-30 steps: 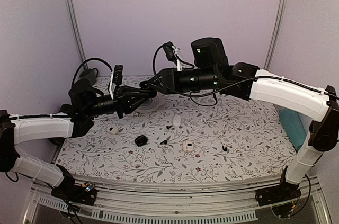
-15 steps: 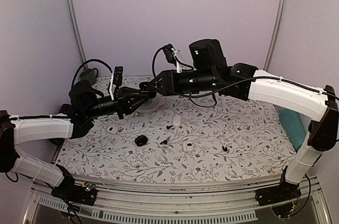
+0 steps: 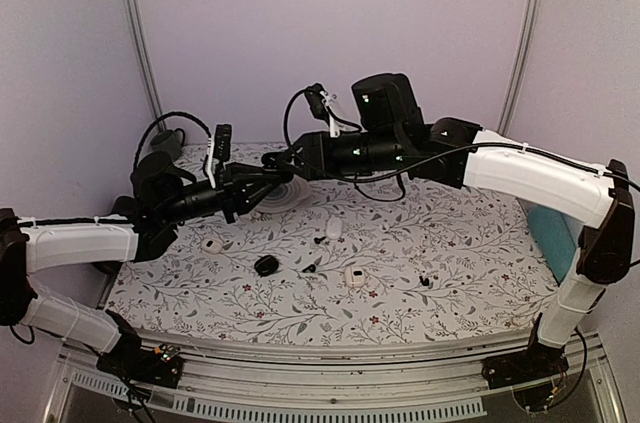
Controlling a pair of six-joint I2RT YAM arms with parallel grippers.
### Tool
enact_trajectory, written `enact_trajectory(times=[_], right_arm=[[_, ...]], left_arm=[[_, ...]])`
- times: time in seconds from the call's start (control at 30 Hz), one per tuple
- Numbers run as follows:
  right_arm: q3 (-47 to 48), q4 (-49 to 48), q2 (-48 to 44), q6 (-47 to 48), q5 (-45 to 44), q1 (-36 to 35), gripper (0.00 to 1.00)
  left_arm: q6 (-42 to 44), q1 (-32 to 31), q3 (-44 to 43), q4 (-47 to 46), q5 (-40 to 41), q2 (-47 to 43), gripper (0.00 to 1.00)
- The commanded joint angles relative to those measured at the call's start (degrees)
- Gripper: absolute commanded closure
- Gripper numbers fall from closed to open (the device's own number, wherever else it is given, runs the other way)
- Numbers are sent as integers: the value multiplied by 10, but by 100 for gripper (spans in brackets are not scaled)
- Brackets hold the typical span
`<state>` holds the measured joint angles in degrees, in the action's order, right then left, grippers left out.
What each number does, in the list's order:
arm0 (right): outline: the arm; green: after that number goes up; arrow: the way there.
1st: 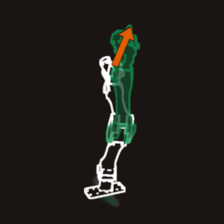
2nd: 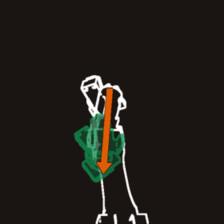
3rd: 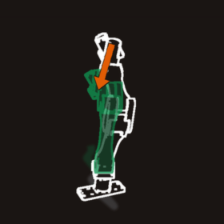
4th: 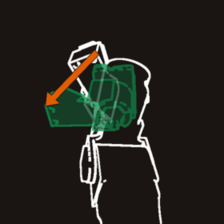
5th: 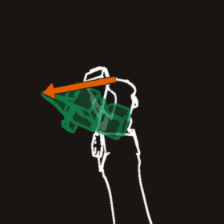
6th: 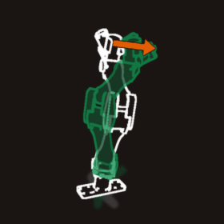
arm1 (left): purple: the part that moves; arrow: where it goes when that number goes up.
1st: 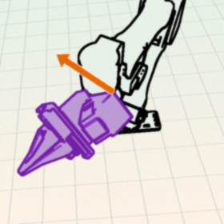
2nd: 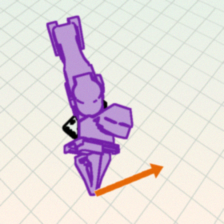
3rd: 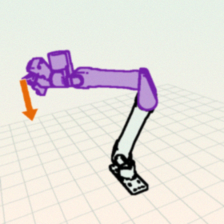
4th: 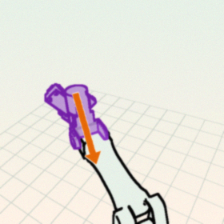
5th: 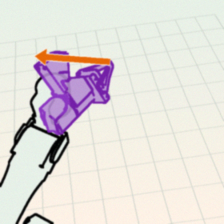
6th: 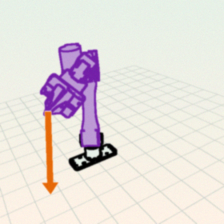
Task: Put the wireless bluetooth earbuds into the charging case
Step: Adjust the right earbud in the right side groove of the charging case.
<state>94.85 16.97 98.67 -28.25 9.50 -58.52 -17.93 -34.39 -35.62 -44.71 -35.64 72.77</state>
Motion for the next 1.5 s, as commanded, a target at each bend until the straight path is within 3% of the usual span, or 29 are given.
enact_trajectory(times=[0.0,1.47], right_arm=[[27,17,16,7,-15,-4,56],[60,76,22,13,-48,-4,52]], left_arm=[[11,-2,7,0,14,-3,100],[16,-3,11,-5,29,11,100]])
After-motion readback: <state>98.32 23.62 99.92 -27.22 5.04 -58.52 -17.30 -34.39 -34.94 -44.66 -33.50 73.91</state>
